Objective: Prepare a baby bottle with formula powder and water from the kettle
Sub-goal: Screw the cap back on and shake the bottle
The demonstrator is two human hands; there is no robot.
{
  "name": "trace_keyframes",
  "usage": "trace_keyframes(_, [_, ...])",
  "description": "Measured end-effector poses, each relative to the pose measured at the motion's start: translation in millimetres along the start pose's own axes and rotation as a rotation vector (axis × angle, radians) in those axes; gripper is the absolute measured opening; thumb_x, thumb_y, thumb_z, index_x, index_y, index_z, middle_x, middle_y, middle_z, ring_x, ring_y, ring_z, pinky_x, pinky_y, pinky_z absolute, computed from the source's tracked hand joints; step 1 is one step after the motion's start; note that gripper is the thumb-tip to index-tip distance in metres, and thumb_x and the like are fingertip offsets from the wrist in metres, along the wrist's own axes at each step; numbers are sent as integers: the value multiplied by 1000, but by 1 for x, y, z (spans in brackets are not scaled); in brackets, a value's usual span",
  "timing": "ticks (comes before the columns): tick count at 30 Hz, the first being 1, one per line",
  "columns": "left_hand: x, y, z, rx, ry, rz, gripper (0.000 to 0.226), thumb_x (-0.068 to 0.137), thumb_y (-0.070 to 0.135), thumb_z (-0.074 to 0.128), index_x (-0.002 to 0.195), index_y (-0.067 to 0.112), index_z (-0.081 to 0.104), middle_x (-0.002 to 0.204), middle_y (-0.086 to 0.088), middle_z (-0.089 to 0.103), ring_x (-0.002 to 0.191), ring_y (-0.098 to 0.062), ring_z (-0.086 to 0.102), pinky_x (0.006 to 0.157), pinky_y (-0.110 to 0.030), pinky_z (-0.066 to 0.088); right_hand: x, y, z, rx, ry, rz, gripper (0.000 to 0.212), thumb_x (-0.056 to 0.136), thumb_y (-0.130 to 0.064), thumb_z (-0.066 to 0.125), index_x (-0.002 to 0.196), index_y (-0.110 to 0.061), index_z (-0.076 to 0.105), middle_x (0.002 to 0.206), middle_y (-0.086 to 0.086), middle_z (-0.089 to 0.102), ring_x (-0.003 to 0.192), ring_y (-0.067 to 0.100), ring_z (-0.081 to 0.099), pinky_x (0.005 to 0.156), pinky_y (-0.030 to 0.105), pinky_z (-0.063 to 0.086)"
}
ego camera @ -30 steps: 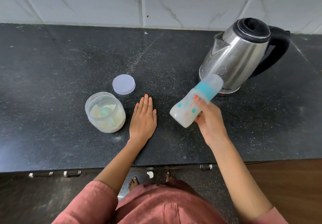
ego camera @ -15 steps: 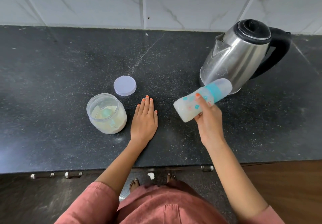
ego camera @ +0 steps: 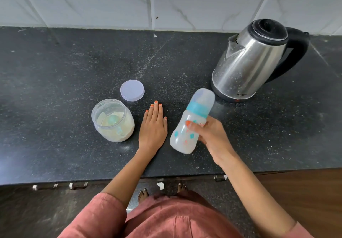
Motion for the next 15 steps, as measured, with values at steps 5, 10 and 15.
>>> trace_keyframes(5, [1, 1, -1, 4, -4, -7, 56, 97, 31, 10, 144, 2, 19, 153, -14, 16, 142, -26, 15, 113, -31, 2, 10, -13, -15, 312, 164, -64, 15, 82, -8, 60, 93, -18, 61, 90, -3, 67, 84, 8, 64, 79, 28, 54])
trace_keyframes(10, [1, 0, 1, 7, -2, -2, 56, 97, 31, 11, 143, 1, 21, 152, -15, 18, 142, -27, 17, 113, -33, 5, 9, -9, -7, 234, 133, -76, 14, 82, -8, 61, 93, -18, 61, 87, -5, 68, 84, 9, 65, 78, 28, 55])
trace_keyframes(15, [0, 0, 0, 7, -4, -6, 65, 92, 36, 2, 143, 1, 21, 153, -15, 18, 142, -26, 16, 113, -33, 4, 4, -5, -7, 21, 38, -47, 16, 73, -10, 71, 86, -18, 66, 81, -5, 70, 80, 10, 65, 78, 30, 53])
Point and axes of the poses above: each hand's wrist, its own x-axis towards the middle knuckle, its own z-axis out of the palm, y = z × x, the point moved 4 cm from there along x, towards the middle knuckle
